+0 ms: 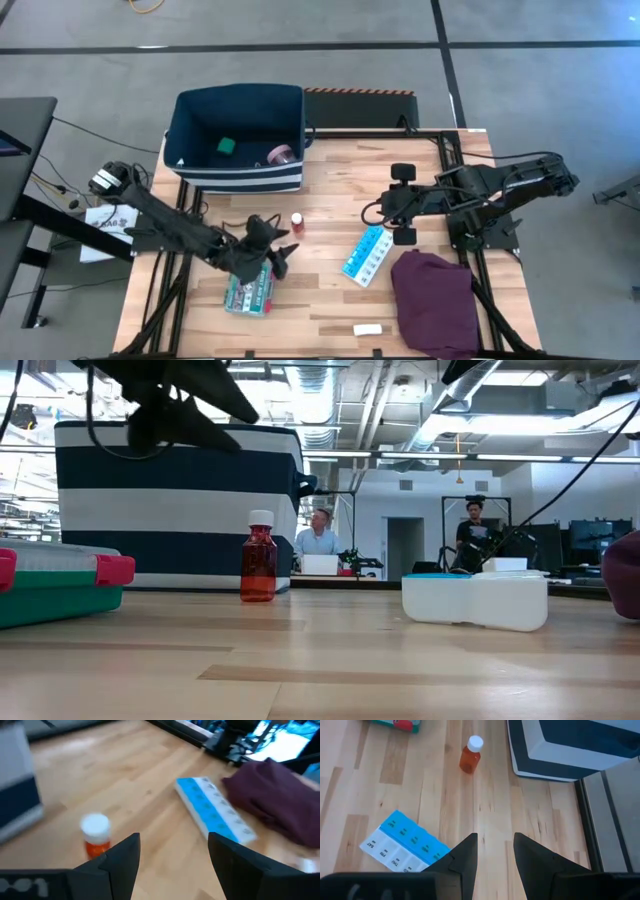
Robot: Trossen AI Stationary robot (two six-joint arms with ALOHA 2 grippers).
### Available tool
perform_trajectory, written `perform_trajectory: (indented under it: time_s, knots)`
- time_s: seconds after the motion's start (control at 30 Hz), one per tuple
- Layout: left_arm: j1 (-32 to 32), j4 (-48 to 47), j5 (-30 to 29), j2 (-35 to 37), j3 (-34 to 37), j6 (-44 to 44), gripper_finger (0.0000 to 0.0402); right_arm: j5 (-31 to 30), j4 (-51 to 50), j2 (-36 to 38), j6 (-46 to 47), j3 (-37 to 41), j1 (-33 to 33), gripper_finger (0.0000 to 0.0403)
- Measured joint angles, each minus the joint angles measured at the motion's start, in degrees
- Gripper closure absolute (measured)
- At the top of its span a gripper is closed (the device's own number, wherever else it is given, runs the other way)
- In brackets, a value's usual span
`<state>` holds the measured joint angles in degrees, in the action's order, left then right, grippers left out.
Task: Pick & place medical supplies in basket/bin
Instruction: Put the orange pill bottle into the blue bin
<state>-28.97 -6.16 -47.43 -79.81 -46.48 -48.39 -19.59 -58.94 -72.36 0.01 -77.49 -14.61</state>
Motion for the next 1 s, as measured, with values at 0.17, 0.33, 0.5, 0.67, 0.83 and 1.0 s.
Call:
perform_trajectory:
  time_s: [0.17,0.33,0.5,0.67,0.83,1.0]
  knots:
    - [3.3,-2.3,-0.8,0.0,0.0,0.5,0.018,0.0,-0.1,0.0,0.0,0.0,0.0,0.0282]
    - [5.0,-7.5,2.5,0.0,0.0,-8.3,0.018,0.0,-0.1,0.0,-0.5,0.0,0.0,0.0282]
    - [6.4,-13.1,3.2,0.0,0.0,-8.0,0.018,0.0,-0.1,0.0,-0.5,0.0,0.0,0.0282]
    - [8.1,-15.7,3.2,0.0,0.0,-0.9,0.018,0.0,-0.1,0.0,-0.5,0.0,0.0,0.0282]
    - [10.2,-15.0,4.5,0.0,0.0,-1.4,0.0183,0.0,-0.1,0.0,-0.5,0.0,0.0,0.0282]
    - [9.9,-12.9,5.2,-3.4,0.0,-0.9,0.0194,0.0,-0.2,0.0,-0.5,0.0,0.0,0.0282]
